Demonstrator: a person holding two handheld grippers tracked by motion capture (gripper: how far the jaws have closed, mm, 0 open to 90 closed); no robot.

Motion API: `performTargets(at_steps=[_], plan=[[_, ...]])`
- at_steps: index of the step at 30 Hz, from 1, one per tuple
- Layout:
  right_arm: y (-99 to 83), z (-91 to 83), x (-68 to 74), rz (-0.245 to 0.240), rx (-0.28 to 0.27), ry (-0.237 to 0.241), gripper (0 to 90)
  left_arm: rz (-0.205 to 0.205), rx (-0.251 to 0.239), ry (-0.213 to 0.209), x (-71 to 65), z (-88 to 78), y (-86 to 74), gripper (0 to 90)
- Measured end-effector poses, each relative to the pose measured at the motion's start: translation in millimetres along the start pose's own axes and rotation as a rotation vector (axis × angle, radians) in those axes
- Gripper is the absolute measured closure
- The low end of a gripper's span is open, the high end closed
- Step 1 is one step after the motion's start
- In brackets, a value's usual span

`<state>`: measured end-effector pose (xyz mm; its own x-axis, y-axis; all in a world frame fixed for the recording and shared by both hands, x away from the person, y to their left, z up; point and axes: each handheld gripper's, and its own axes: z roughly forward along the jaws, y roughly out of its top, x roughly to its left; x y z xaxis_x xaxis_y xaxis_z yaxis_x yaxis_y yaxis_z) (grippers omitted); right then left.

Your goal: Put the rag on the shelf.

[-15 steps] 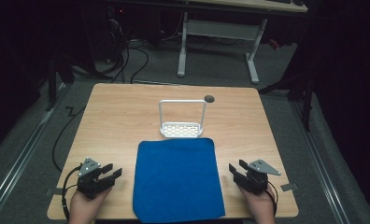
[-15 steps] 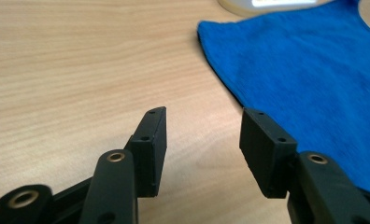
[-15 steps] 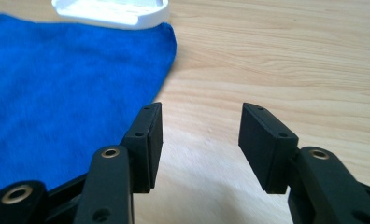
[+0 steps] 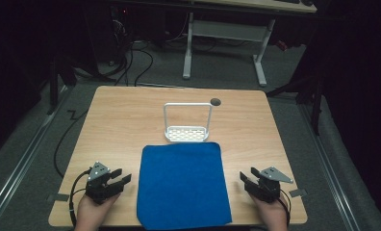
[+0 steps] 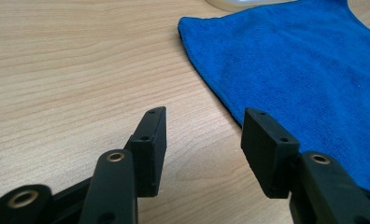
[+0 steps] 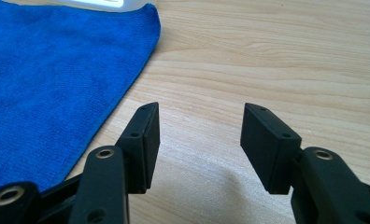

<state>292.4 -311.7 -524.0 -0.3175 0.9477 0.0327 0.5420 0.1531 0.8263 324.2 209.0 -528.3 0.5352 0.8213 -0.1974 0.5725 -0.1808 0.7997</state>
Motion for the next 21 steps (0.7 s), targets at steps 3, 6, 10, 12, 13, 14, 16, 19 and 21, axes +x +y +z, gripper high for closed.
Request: performTargets(at_steps=[3,6,10,12,13,14,16,19,21], plan=[[0.4,0.3,0.1,0.002,0.0,0.001,47.5,-0.002,-0.007,0.001,0.6,-0.8,-0.2,51.5],[1.8,0.3,1.1,-0.007,-0.008,0.008,47.5,-0.002,-0.015,0.005,0.2,-3.4,-0.4,51.8],[2.5,-1.9,3.0,-0.016,-0.013,0.012,47.5,0.001,-0.031,0.012,-2.3,-6.2,-0.3,52.0],[2.7,-3.7,3.4,-0.018,-0.019,0.01,47.5,0.018,-0.036,0.019,-4.0,-6.7,0.4,51.8],[2.9,-4.5,3.1,-0.023,-0.021,0.012,47.6,0.019,-0.037,0.021,-4.5,-6.6,0.6,51.6],[3.1,-5.0,2.9,-0.025,-0.024,0.012,47.8,0.018,-0.038,0.018,-4.7,-6.3,0.8,51.4],[3.5,-5.9,2.5,-0.021,-0.029,0.012,47.7,0.019,-0.042,0.015,-5.7,-5.3,0.9,50.7],[4.0,-5.7,2.0,-0.015,-0.028,0.017,47.7,0.026,-0.04,0.011,-7.1,-3.3,1.3,50.2],[5.0,-5.3,1.9,-0.017,-0.023,0.021,48.0,0.029,-0.044,0.005,-8.6,-1.4,2.2,48.7]])
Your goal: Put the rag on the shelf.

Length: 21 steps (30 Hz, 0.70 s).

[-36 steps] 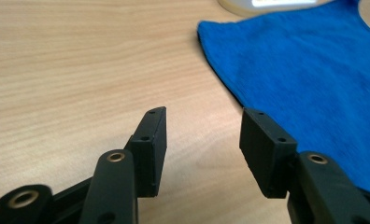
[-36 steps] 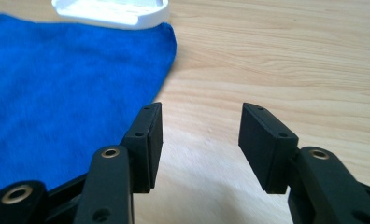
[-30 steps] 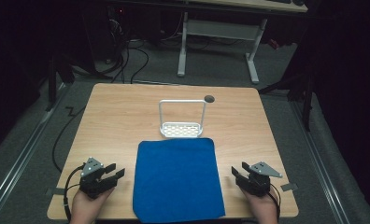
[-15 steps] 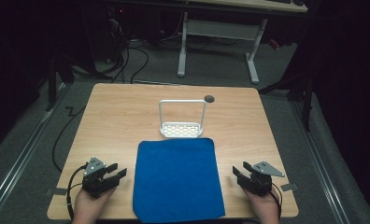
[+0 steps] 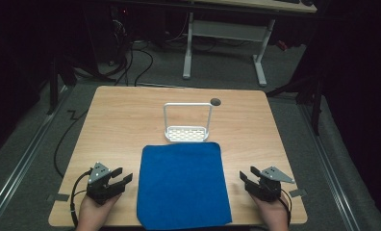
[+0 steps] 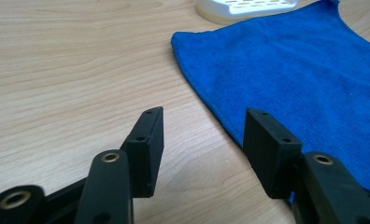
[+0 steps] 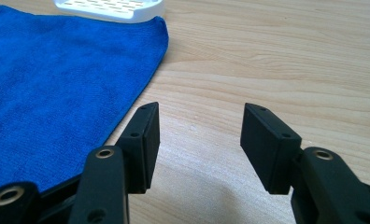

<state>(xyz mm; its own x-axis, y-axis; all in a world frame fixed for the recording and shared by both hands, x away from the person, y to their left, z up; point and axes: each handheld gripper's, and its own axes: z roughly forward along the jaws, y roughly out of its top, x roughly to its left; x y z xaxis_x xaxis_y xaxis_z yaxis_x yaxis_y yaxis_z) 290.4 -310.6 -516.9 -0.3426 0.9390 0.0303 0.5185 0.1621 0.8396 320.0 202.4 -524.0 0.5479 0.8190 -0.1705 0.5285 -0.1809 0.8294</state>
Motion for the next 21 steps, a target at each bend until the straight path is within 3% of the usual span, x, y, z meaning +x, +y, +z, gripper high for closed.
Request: performTargets(at_steps=[6,14,21], plan=[[1.9,-3.6,0.8,0.024,-0.016,0.02,49.0,0.051,-0.017,0.0,-9.5,7.9,8.3,46.8],[2.3,-8.0,-1.3,0.02,-0.028,0.01,50.1,0.032,-0.039,0.008,-10.6,14.4,21.9,45.7],[2.6,-8.8,-0.9,0.018,-0.03,0.01,50.5,0.023,-0.026,0.002,-10.8,39.1,37.5,44.9]])
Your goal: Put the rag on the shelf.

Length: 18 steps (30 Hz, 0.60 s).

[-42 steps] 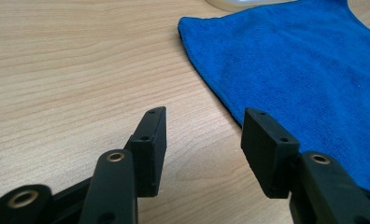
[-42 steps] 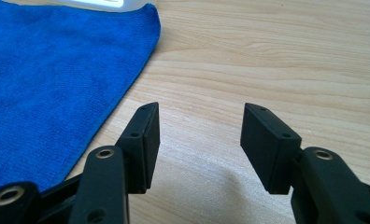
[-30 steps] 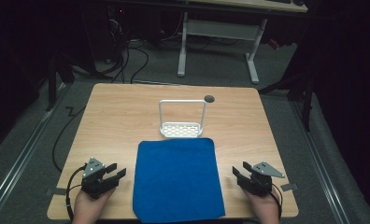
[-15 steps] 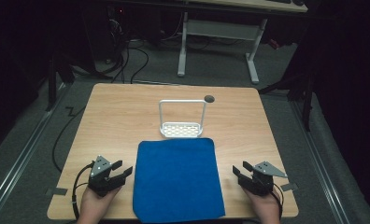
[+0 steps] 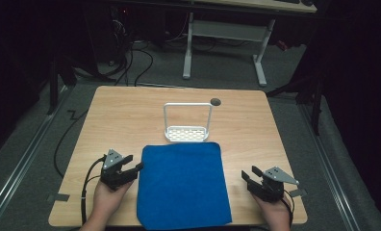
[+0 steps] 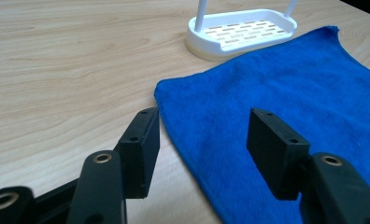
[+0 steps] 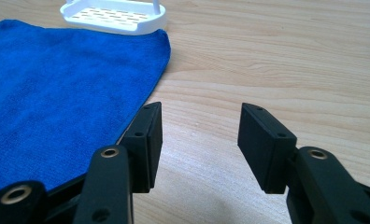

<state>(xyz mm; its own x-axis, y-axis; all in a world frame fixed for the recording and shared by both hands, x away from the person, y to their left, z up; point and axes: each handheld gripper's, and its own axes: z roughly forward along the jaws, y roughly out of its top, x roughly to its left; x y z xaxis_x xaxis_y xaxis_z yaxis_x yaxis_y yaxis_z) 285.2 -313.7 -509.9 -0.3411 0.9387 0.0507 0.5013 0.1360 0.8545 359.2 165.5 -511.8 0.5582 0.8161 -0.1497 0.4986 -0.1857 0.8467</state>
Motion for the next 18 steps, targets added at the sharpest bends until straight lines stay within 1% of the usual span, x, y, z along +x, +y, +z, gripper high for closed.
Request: performTargets(at_steps=[1,4,5,6,8,9,12,13,15,16,17,18], plan=[[0.0,0.0,0.0,0.0,0.0,0.0,50.5,0.0,0.0,0.0,0.0,0.0,0.0,44.7],[-0.3,1.0,-0.3,-0.001,0.004,0.006,50.5,0.018,0.012,0.013,-0.1,14.4,7.5,44.8],[-0.3,1.0,-0.3,-0.001,0.004,0.006,50.5,0.018,0.012,0.013,-0.1,14.4,7.5,44.8],[-0.1,0.7,0.1,-0.001,0.003,0.008,50.5,0.026,0.022,0.021,0.8,22.7,12.3,44.8],[0.1,0.7,0.2,-0.007,0.001,0.01,50.4,0.031,0.027,0.024,2.5,29.7,16.9,44.8],[0.1,0.7,0.2,-0.007,0.001,0.01,50.4,0.031,0.027,0.024,2.5,29.7,16.9,44.9],[0.2,1.3,0.0,-0.009,0.004,0.012,50.5,0.037,0.036,0.035,5.7,40.4,23.9,45.6],[0.3,1.6,0.3,-0.004,0.003,0.017,50.6,0.029,0.047,0.041,9.1,46.7,27.4,46.8],[1.4,2.4,1.2,-0.004,0.004,0.028,50.9,0.018,0.059,0.044,12.7,52.9,29.7,47.1],[3.2,3.9,3.2,-0.001,0.001,0.036,50.9,0.009,0.055,0.041,13.7,54.4,29.7,47.1],[3.2,3.9,3.2,-0.001,0.001,0.036,50.9,0.009,0.055,0.041,13.7,54.4,29.7,47.4],[4.7,5.3,4.3,-0.002,0.0,0.042,50.9,-0.006,0.052,0.038,15.2,56.7,29.5,47.4]])
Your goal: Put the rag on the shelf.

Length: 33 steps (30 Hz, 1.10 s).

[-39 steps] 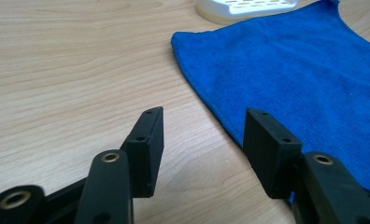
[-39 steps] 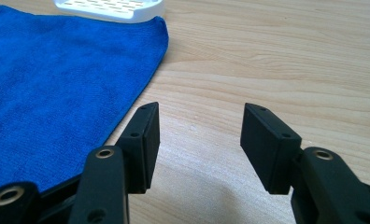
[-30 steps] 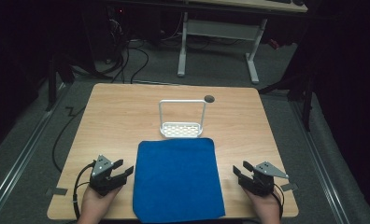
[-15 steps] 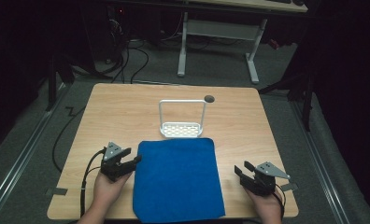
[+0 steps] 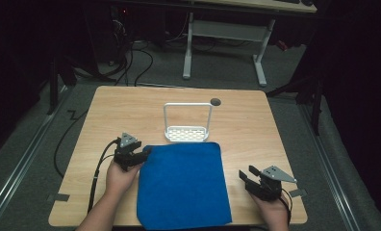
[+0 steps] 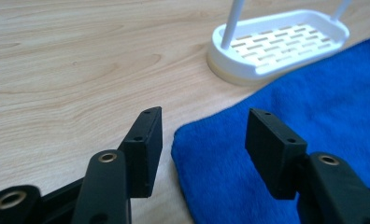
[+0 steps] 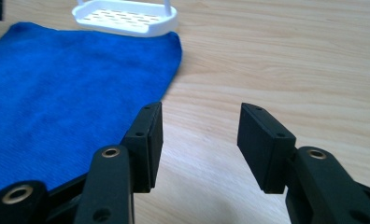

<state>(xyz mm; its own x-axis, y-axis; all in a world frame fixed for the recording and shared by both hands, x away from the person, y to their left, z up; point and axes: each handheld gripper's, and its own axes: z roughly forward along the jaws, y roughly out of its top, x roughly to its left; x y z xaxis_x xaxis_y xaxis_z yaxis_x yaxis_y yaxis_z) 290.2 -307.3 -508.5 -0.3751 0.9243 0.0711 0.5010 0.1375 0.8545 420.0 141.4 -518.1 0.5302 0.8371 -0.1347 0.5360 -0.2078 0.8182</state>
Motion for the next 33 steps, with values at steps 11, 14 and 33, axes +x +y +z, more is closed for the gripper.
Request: performTargets(at_steps=[11,14,33], plan=[[35.6,45.6,15.6,-0.018,0.024,0.055,54.3,-0.068,0.073,-0.001,6.4,17.3,-7.2,51.7],[45.8,67.5,15.6,-0.008,0.042,0.043,54.3,-0.072,0.083,0.012,6.0,18.5,-7.3,51.5],[64.3,139.4,21.5,-0.036,0.185,-0.014,56.9,-0.032,0.094,0.011,1.3,19.5,-7.7,75.4]])
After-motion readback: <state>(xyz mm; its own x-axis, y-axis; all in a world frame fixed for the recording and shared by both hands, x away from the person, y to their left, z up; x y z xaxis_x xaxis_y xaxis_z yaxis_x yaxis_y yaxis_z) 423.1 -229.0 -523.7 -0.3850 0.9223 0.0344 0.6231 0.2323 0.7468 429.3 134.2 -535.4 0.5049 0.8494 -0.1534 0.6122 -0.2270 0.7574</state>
